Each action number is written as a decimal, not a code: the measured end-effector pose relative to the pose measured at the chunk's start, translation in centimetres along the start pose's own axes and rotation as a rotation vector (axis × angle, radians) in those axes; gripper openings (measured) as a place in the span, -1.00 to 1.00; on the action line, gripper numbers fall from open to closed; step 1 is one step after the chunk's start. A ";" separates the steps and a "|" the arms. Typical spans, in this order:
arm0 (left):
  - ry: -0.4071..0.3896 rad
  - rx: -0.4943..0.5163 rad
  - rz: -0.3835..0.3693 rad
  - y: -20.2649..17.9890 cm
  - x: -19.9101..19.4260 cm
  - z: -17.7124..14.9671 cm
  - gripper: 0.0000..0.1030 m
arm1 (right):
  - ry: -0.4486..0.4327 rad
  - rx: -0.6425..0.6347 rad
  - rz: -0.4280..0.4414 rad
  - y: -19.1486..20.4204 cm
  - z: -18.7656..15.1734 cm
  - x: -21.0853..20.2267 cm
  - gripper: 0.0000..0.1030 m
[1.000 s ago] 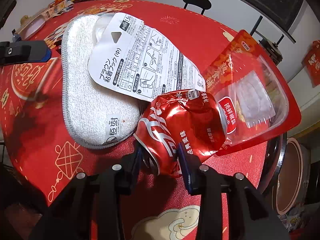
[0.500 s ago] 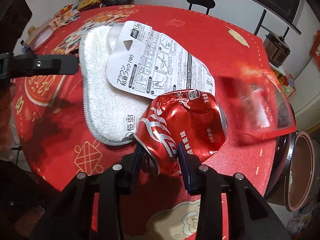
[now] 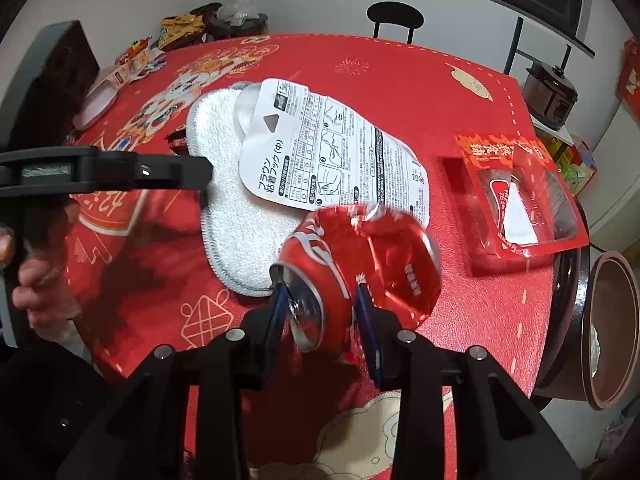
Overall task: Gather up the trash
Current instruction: 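Lift the can with the right tool while the left tool lifts the sponge pad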
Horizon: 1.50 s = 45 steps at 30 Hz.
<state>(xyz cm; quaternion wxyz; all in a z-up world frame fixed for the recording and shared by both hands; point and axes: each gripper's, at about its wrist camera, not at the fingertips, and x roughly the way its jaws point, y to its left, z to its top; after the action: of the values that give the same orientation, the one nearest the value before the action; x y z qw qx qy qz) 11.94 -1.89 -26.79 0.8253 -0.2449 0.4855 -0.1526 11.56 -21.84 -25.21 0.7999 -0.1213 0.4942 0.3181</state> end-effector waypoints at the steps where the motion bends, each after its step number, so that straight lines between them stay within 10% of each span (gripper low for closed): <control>1: 0.004 -0.005 -0.002 0.2 0.2 0.0 -0.24 | -0.002 0.001 0.000 0.1 -0.1 -0.1 -0.33; 19: 0.034 -0.018 -0.017 -0.2 1.5 -0.1 -0.61 | -0.021 0.026 -0.002 0.1 -0.5 -1.2 -0.33; 45: -0.260 0.062 0.023 -0.8 -10.7 0.3 -0.62 | -0.126 0.041 -0.018 0.6 1.9 -3.9 -0.40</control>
<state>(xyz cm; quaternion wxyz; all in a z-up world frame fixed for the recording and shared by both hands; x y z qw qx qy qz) 7.04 2.77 -18.46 0.8901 -0.2315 0.3721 -0.1251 11.39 -21.93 -20.82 0.8346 -0.0889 0.4483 0.3076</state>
